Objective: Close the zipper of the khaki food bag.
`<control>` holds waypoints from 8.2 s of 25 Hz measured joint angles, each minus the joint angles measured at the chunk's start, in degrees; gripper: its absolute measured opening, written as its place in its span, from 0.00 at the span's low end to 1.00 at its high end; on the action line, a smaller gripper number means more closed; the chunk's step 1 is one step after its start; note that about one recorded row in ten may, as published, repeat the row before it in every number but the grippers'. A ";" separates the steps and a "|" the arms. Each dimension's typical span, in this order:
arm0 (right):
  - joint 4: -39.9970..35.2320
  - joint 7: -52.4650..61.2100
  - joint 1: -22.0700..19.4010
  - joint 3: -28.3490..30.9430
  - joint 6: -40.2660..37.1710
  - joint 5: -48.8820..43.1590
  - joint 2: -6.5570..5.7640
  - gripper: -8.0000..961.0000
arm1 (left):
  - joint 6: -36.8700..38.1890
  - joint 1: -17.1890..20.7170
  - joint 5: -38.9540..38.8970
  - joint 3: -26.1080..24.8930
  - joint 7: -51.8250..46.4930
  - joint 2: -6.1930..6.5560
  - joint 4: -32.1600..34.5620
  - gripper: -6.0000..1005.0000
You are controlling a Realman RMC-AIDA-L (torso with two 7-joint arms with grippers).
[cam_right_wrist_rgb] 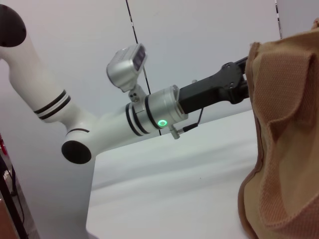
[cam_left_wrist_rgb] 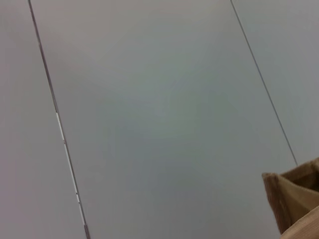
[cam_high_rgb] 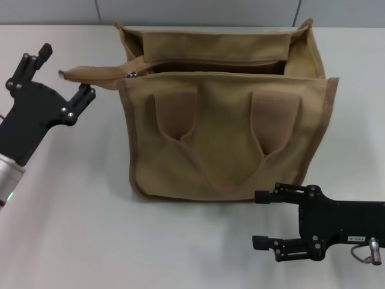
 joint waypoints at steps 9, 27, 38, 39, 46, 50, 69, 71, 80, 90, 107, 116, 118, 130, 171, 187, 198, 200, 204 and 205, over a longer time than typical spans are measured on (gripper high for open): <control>0.00 0.00 0.69 0.04 0.52 0.03 -0.01 0.85 | 0.23 0.05 -0.03 0.28 0.30 0.00 -1.83 0.65; 0.17 0.27 1.89 0.02 1.99 -0.01 -0.03 0.85 | -3.16 -0.25 -0.02 1.68 4.99 0.00 -2.47 0.30; 0.36 0.55 2.06 0.04 2.13 -0.03 0.02 0.85 | -3.72 -0.30 1.32 2.46 5.06 0.00 -1.79 0.15; 0.36 0.55 2.07 0.04 1.94 0.05 0.02 0.85 | -3.24 -0.42 1.33 2.41 5.07 0.00 -1.75 0.14; 0.21 4.05 3.22 0.14 -8.37 3.49 -0.04 0.85 | -0.96 -1.08 0.97 0.79 4.62 0.00 -2.15 0.07; -0.28 9.65 5.22 0.13 -14.16 9.05 -0.23 0.85 | 1.25 -1.89 0.95 -0.55 3.98 0.00 -3.11 0.06; -11.87 29.04 5.34 -1.77 -16.14 -11.78 -3.23 0.85 | 3.33 -3.07 1.21 -2.46 -4.60 0.08 -2.73 0.06; -12.14 29.04 5.40 -1.73 -17.55 -11.95 -3.41 0.85 | 3.59 -3.21 1.27 -2.42 -5.05 0.08 -2.88 0.06; -12.92 35.47 10.72 -1.17 -22.63 5.77 -3.60 0.85 | 3.87 -4.20 0.99 -2.45 -11.02 0.13 -2.23 0.06; -10.53 50.21 20.45 -1.91 -6.74 18.39 -1.24 0.85 | 3.89 -5.78 0.95 -2.47 -17.04 0.09 -0.20 0.06; -9.75 74.41 30.15 -14.76 12.02 18.29 -0.42 0.85 | 3.55 -7.47 0.85 -4.56 -18.27 0.00 0.35 0.06; -8.20 77.79 31.68 -19.61 16.48 18.29 -0.08 0.85 | 4.18 -7.20 1.04 -4.57 -18.28 0.00 0.01 0.07; -7.48 77.86 32.09 -19.77 17.13 18.32 -0.03 0.85 | 4.29 -7.20 1.09 -4.58 -18.27 0.00 -0.05 0.07; -6.23 78.77 33.16 -22.12 19.89 18.58 0.38 0.74 | 6.67 -7.25 1.29 -4.39 -17.66 0.01 -1.39 0.07; -12.27 79.70 30.38 -29.25 22.70 20.66 0.50 0.45 | 7.73 -9.09 1.64 -4.49 -17.43 0.01 -1.80 0.07; -14.03 79.15 28.70 -29.63 21.46 23.09 0.23 0.43 | 7.91 -9.13 1.43 -4.48 -17.05 0.00 -1.79 0.08; -13.73 79.87 29.13 -32.40 23.94 22.97 0.44 0.41 | 8.41 -9.28 1.77 -4.26 -17.04 0.00 -2.25 0.08; -13.73 79.87 29.17 -33.51 25.06 23.16 0.52 0.41 | 8.45 -9.29 1.78 -4.18 -17.04 0.00 -2.30 0.08; -13.83 79.87 29.33 -34.29 26.21 23.37 0.55 0.40 | 8.54 -9.47 1.77 -4.09 -17.04 0.00 -2.47 0.08; -13.84 79.87 29.36 -34.37 26.35 23.38 0.56 0.40 | 8.54 -9.51 1.77 -4.09 -17.04 0.00 -2.50 0.08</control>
